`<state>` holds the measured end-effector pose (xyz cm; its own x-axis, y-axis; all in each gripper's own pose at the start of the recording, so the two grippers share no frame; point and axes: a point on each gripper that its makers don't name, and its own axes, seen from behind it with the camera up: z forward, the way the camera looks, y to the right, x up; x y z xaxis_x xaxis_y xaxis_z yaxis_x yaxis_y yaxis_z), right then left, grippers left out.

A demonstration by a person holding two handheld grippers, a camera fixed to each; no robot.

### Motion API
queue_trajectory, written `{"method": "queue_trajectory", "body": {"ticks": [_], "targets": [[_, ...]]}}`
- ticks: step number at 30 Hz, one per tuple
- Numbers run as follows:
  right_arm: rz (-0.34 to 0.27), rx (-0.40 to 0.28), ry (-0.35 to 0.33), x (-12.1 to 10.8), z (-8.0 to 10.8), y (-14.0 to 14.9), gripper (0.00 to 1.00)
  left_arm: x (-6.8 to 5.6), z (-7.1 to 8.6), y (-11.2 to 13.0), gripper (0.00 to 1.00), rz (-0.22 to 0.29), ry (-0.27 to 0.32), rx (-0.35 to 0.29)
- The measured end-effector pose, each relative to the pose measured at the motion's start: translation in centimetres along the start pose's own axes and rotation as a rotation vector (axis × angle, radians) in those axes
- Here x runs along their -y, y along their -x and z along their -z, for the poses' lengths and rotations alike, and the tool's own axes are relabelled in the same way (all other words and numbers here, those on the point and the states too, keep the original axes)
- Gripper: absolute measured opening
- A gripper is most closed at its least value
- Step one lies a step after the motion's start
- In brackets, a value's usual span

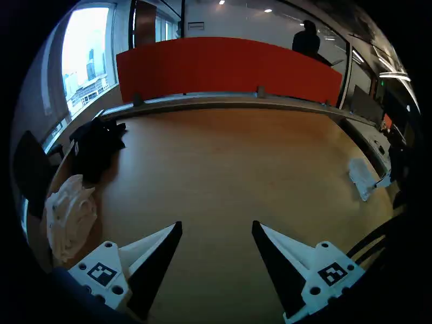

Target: Fold towel

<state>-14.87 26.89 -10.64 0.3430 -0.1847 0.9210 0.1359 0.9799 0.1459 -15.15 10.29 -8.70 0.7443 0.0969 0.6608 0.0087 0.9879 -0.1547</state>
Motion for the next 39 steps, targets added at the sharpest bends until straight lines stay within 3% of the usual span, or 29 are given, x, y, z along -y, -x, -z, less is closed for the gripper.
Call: {"method": "queue_trajectory", "body": {"ticks": [7, 12, 18, 29, 39], "targets": [[0.000, -0.024, 0.011, 0.0, 0.8, -0.2, 0.31, -0.1, 0.0, 0.0, 0.96, 0.000, 0.003, -0.002], [-0.004, -0.047, 0.014, 0.3, 1.5, -0.5, 0.76, -0.2, 0.0, -0.1, 0.96, 0.002, 0.006, -0.006], [-0.004, -0.072, 0.006, 1.2, 2.2, -0.8, 0.99, -0.3, 0.0, -0.2, 0.96, 0.007, 0.011, -0.010], [-0.024, -0.182, -0.047, 5.2, 3.3, -4.0, 0.99, 0.0, 0.2, -0.4, 0.96, 0.020, 0.010, -0.021], [-0.041, -0.357, -0.127, 10.9, 6.1, -9.2, 0.99, 0.2, 0.0, -0.9, 0.96, 0.031, 0.009, -0.037]]}}
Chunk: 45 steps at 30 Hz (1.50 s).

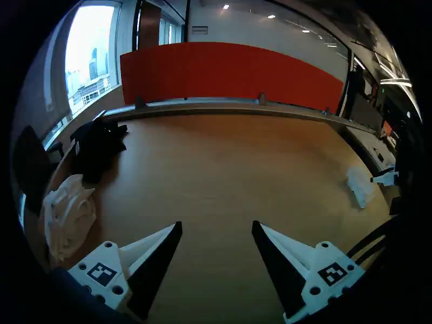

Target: Fold towel

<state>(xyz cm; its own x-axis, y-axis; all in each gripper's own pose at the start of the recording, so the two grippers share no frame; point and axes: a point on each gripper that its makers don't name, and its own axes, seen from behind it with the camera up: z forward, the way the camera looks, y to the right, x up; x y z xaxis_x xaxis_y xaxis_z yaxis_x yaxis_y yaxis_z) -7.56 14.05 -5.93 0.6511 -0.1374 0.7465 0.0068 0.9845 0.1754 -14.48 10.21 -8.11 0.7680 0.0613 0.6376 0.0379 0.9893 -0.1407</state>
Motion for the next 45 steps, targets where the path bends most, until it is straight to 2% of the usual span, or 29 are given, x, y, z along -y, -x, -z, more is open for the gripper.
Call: {"method": "queue_trajectory", "body": {"ticks": [6, 12, 23, 33, 45], "targets": [[-0.011, -0.128, -0.016, 2.5, 0.3, -3.6, 0.99, 0.1, -0.1, -0.6, 0.96, 0.000, 0.001, -0.013], [-0.029, -0.276, 0.005, 3.5, 0.9, -7.1, 0.99, 0.5, -0.1, -1.2, 0.96, 0.005, -0.002, -0.025], [-0.043, -0.471, 0.028, 5.3, 2.7, -12.3, 0.99, 1.2, -0.6, -2.9, 0.96, 0.017, -0.010, -0.078], [-0.060, -0.603, 0.051, 7.9, 4.5, -17.1, 0.99, 2.9, -0.6, -7.3, 0.96, 0.041, -0.038, -0.219], [-0.089, -0.711, 0.031, 12.5, 5.9, -20.7, 0.99, 5.5, -0.2, -12.3, 0.96, 0.038, -0.088, -0.392]]}}
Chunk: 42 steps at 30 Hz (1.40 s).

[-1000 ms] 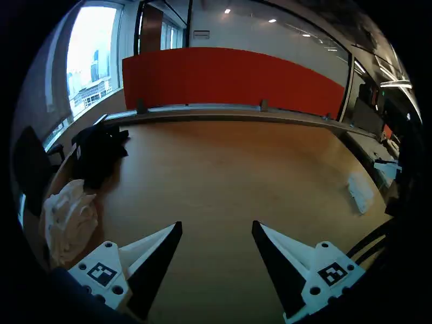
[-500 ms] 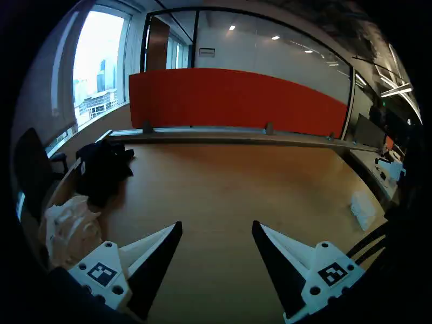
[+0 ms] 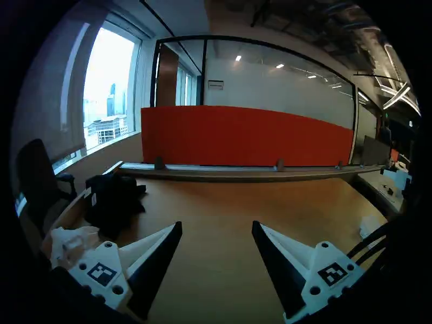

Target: Fold towel

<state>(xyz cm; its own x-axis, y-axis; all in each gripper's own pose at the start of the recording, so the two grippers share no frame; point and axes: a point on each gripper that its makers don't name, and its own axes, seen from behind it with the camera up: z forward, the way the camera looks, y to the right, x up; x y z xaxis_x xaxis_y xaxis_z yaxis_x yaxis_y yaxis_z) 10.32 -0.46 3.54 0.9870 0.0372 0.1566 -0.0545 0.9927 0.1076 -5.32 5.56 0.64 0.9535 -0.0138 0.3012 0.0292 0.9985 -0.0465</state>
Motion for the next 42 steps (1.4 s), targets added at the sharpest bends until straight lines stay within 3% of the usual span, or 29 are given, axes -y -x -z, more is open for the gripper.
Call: {"method": "queue_trajectory", "body": {"ticks": [8, 17, 27, 35, 42], "targets": [[-0.015, -0.039, -0.011, 2.6, -0.6, -0.8, 0.99, 1.2, -0.5, -1.9, 0.96, 0.002, -0.026, -0.072], [-0.007, -0.040, -0.015, 3.9, -0.7, -0.4, 0.99, 1.2, -1.0, -2.2, 0.96, -0.001, -0.019, -0.103], [0.006, -0.039, 0.011, 3.8, 0.3, 0.1, 0.99, 0.9, -1.4, -1.2, 0.96, 0.005, 0.003, -0.143], [-0.004, -0.057, 0.032, 3.8, 0.9, 0.8, 0.99, 1.3, -2.3, -0.5, 0.96, -0.003, 0.007, -0.204], [-0.012, -0.054, 0.022, 4.8, 0.7, 1.9, 0.99, 1.6, -3.3, 1.2, 0.96, 0.000, 0.007, -0.218]]}}
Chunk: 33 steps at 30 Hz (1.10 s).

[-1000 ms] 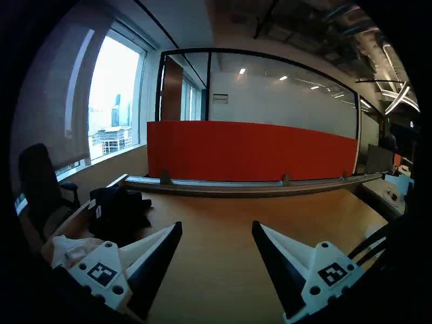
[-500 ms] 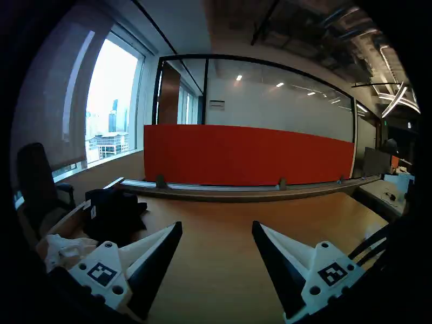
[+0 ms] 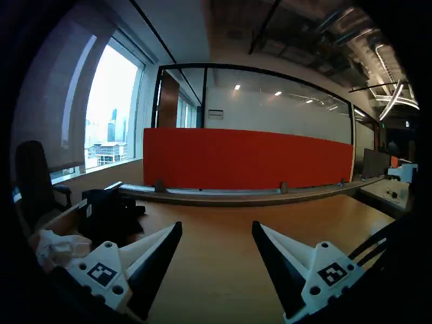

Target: Fold towel

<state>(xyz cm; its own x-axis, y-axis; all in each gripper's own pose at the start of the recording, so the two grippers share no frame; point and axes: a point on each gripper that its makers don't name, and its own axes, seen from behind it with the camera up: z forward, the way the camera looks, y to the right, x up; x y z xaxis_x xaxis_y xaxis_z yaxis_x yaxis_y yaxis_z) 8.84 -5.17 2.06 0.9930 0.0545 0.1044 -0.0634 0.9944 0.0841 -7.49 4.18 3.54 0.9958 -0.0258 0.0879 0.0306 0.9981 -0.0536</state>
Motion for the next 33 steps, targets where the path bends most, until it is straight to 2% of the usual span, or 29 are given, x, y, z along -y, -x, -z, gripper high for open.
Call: {"method": "queue_trajectory", "body": {"ticks": [14, 24, 33], "targets": [[-0.020, -0.002, 0.004, 1.6, -0.9, 0.6, 0.99, 2.2, -0.5, 2.1, 0.96, -0.049, -0.052, -0.060], [0.004, 0.012, 0.006, 2.5, -1.6, 2.5, 0.99, 3.2, 0.3, 4.6, 0.96, -0.046, -0.065, -0.068], [0.001, 0.018, 0.015, 2.0, -1.3, 3.9, 0.99, 3.5, 1.6, 6.0, 0.96, -0.051, -0.064, -0.087]]}}
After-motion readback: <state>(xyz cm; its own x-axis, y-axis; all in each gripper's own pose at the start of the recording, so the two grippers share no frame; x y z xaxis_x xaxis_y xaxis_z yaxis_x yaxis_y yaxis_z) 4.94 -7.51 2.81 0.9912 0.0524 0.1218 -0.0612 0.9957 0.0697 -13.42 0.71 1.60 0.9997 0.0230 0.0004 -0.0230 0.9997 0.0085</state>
